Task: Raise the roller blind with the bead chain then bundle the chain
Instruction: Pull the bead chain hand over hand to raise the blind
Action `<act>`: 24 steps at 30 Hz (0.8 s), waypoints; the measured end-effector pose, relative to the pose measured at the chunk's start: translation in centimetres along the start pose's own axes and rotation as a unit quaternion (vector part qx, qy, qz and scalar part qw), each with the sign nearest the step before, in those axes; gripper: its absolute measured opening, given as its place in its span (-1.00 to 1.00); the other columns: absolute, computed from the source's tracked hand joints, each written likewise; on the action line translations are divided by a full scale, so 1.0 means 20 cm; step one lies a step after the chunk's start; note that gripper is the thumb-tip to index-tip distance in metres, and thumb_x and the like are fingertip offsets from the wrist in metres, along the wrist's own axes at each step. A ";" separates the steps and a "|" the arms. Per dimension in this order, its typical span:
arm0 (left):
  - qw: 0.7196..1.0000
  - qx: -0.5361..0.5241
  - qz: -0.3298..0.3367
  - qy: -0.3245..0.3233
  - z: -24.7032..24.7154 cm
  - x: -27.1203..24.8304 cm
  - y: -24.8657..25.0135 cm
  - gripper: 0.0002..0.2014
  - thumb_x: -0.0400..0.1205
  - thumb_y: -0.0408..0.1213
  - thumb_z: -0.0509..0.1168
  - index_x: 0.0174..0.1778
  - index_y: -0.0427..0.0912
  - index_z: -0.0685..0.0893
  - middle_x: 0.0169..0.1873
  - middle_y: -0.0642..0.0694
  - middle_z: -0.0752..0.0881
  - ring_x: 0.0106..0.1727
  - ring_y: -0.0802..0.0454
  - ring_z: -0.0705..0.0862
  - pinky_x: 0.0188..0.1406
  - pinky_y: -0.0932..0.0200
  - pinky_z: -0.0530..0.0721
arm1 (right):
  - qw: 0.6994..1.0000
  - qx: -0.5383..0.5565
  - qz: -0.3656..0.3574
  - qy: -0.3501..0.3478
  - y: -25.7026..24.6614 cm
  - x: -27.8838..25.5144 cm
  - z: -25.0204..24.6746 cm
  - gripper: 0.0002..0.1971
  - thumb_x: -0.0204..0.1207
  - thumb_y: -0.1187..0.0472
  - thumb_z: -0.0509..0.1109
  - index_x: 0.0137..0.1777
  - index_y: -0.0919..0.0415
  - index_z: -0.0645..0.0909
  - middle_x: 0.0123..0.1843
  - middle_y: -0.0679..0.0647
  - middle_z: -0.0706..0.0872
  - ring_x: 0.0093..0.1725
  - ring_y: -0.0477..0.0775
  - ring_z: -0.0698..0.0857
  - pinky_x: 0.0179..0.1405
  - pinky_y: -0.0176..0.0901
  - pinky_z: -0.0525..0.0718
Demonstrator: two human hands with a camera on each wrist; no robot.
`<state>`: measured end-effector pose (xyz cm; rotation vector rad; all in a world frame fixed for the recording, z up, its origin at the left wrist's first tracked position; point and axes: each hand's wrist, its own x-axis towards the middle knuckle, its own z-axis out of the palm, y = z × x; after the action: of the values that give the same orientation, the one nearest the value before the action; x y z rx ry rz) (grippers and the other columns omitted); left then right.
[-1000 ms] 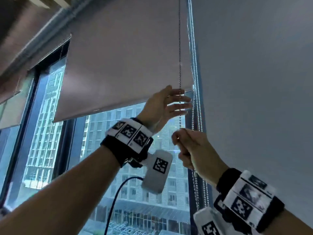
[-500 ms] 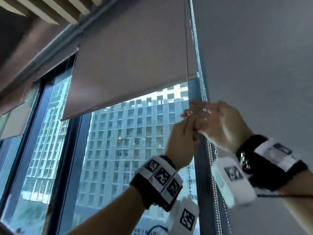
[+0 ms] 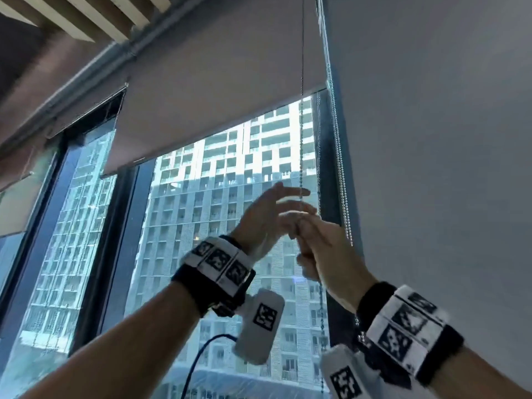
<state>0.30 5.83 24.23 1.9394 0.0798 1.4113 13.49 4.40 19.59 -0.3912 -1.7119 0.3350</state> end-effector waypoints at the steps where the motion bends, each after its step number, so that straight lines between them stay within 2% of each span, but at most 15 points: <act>1: 1.000 -0.002 0.007 0.002 0.02 0.04 0.05 -0.59 0.76 -0.12 -0.03 0.22 -0.38 0.55 -0.15 -0.27 0.70 -0.21 -0.12 0.74 -0.18 0.05 0.71 | 1.000 0.007 0.011 -0.013 0.02 -0.03 0.00 -0.64 0.78 0.20 0.05 -0.18 0.29 0.54 -0.61 -0.17 0.28 -0.68 -0.17 0.18 -0.68 -0.37 0.15; 3: 1.000 -0.006 0.008 0.014 0.09 0.10 0.12 -0.64 0.76 -0.13 -0.01 0.18 -0.36 0.52 -0.26 -0.19 0.65 -0.36 -0.03 0.68 -0.36 0.16 0.67 | 0.999 0.009 0.021 -0.041 0.05 -0.08 0.00 -0.64 0.78 0.22 0.04 -0.24 0.24 0.49 -0.59 -0.17 0.26 -0.67 -0.15 0.15 -0.67 -0.36 0.13; 5: 0.999 0.008 0.008 0.043 0.14 0.14 0.13 -0.69 0.76 -0.16 0.00 0.10 -0.30 0.54 -0.43 -0.06 0.52 -0.50 0.08 0.46 -0.57 0.26 0.46 | 0.997 -0.005 0.024 -0.072 0.07 -0.12 -0.02 -0.64 0.77 0.21 0.06 -0.26 0.21 0.48 -0.57 -0.07 0.27 -0.65 -0.11 0.16 -0.65 -0.33 0.14; 7: 0.997 0.036 0.027 0.069 0.18 0.14 0.10 -0.75 0.76 -0.27 -0.01 -0.07 -0.23 0.54 -0.58 0.05 0.33 -0.63 0.18 0.26 -0.70 0.33 0.22 | 0.991 -0.025 0.045 -0.120 0.07 -0.15 -0.05 -0.66 0.77 0.20 0.09 -0.22 0.23 0.53 -0.54 0.04 0.29 -0.63 -0.06 0.19 -0.64 -0.28 0.19; 9: 0.994 0.062 0.041 0.074 0.19 0.10 0.04 -0.72 0.75 -0.31 -0.01 -0.27 -0.15 0.46 -0.62 0.08 0.26 -0.69 0.22 0.17 -0.73 0.41 0.12 | 0.977 0.000 0.116 -0.179 0.07 -0.15 -0.09 -0.72 0.75 0.28 0.13 -0.09 0.30 0.64 -0.48 0.08 0.43 -0.57 -0.04 0.39 -0.58 -0.26 0.41; 11: 0.994 0.075 0.038 0.063 0.19 0.03 -0.03 -0.68 0.76 -0.26 0.00 -0.33 -0.11 0.42 -0.59 0.08 0.27 -0.69 0.21 0.18 -0.73 0.40 0.14 | 0.965 0.055 0.156 -0.205 0.04 -0.11 -0.14 -0.78 0.65 0.34 0.21 0.06 0.36 0.69 -0.28 0.16 0.65 -0.31 0.03 0.65 -0.17 -0.15 0.70; 13: 0.995 0.081 0.023 0.051 0.18 -0.05 -0.10 -0.71 0.76 -0.23 0.01 -0.28 -0.15 0.45 -0.58 0.06 0.29 -0.68 0.20 0.23 -0.74 0.36 0.20 | 0.974 0.074 0.138 -0.165 -0.02 -0.03 -0.19 -0.67 0.54 0.31 0.19 0.17 0.49 0.62 -0.06 0.26 0.68 -0.05 0.18 0.67 0.20 0.07 0.64; 15: 0.997 0.074 0.005 0.034 0.18 -0.12 -0.17 -0.72 0.76 -0.21 0.00 -0.24 -0.16 0.45 -0.58 0.07 0.30 -0.67 0.21 0.21 -0.75 0.36 0.17 | 0.984 0.086 0.118 -0.102 -0.10 0.09 -0.22 -0.59 0.61 0.31 0.09 0.37 0.52 0.47 0.03 0.29 0.62 0.07 0.24 0.62 0.36 0.18 0.54; 16: 0.997 0.069 -0.003 0.025 0.18 -0.14 -0.20 -0.71 0.76 -0.20 0.00 -0.26 -0.14 0.43 -0.58 0.08 0.29 -0.66 0.21 0.18 -0.74 0.36 0.13 | 0.984 0.115 0.114 -0.068 -0.14 0.15 -0.22 -0.62 0.65 0.33 0.05 0.39 0.49 0.44 0.02 0.28 0.63 0.06 0.24 0.64 0.32 0.15 0.57; 17: 0.998 0.066 -0.011 0.017 0.18 -0.16 -0.23 -0.71 0.76 -0.20 0.00 -0.29 -0.13 0.40 -0.58 0.07 0.28 -0.65 0.20 0.17 -0.70 0.34 0.09 | 0.983 0.147 0.109 -0.036 -0.19 0.20 -0.20 -0.66 0.69 0.33 0.03 0.34 0.45 0.47 -0.06 0.24 0.64 -0.03 0.20 0.66 0.17 0.06 0.65; 18: 0.998 0.067 -0.013 0.009 0.18 -0.16 -0.25 -0.70 0.76 -0.20 0.02 -0.30 -0.13 0.39 -0.57 0.05 0.27 -0.63 0.18 0.17 -0.64 0.27 0.06 | 0.983 0.156 0.096 -0.006 -0.22 0.24 -0.17 -0.71 0.71 0.32 0.02 0.25 0.40 0.52 -0.19 0.16 0.63 -0.20 0.11 0.64 -0.11 -0.07 0.68; 19: 0.998 0.068 -0.014 0.002 0.18 -0.17 -0.25 -0.71 0.74 -0.20 0.06 -0.32 -0.14 0.41 -0.56 0.02 0.28 -0.61 0.16 0.19 -0.58 0.19 0.05 | 0.987 0.140 0.078 0.020 -0.24 0.26 -0.14 -0.73 0.73 0.32 0.03 0.14 0.36 0.57 -0.35 0.06 0.56 -0.40 0.01 0.54 -0.40 -0.19 0.58; 20: 0.998 0.067 -0.013 -0.003 0.17 -0.17 -0.24 -0.73 0.69 -0.18 0.12 -0.33 -0.14 0.44 -0.56 -0.01 0.31 -0.60 0.14 0.24 -0.54 0.13 0.06 | 0.991 0.115 0.053 0.041 -0.25 0.29 -0.11 -0.72 0.74 0.33 0.04 0.03 0.31 0.61 -0.49 -0.03 0.46 -0.53 -0.06 0.39 -0.58 -0.26 0.40; 22: 0.998 0.047 -0.014 -0.026 0.15 -0.15 -0.19 -0.79 0.59 -0.20 0.19 -0.31 -0.23 0.50 -0.52 -0.08 0.43 -0.61 0.14 0.39 -0.60 0.22 0.22 | 0.995 0.085 0.007 0.048 -0.26 0.31 -0.04 -0.68 0.75 0.33 0.05 -0.15 0.26 0.59 -0.62 -0.13 0.33 -0.64 -0.13 0.22 -0.69 -0.30 0.19; 24: 0.999 0.001 -0.021 -0.042 0.13 -0.11 -0.13 -0.82 0.60 -0.37 0.13 -0.29 -0.33 0.54 -0.46 -0.16 0.57 -0.56 0.11 0.56 -0.55 0.30 0.49 | 0.995 0.091 -0.016 0.034 -0.29 0.29 0.00 -0.67 0.76 0.32 0.05 -0.21 0.24 0.54 -0.64 -0.15 0.33 -0.69 -0.16 0.22 -0.71 -0.36 0.18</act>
<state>2.56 5.51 20.62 1.9841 0.0828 1.3014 12.25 1.82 27.24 -0.2396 -1.6046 0.4460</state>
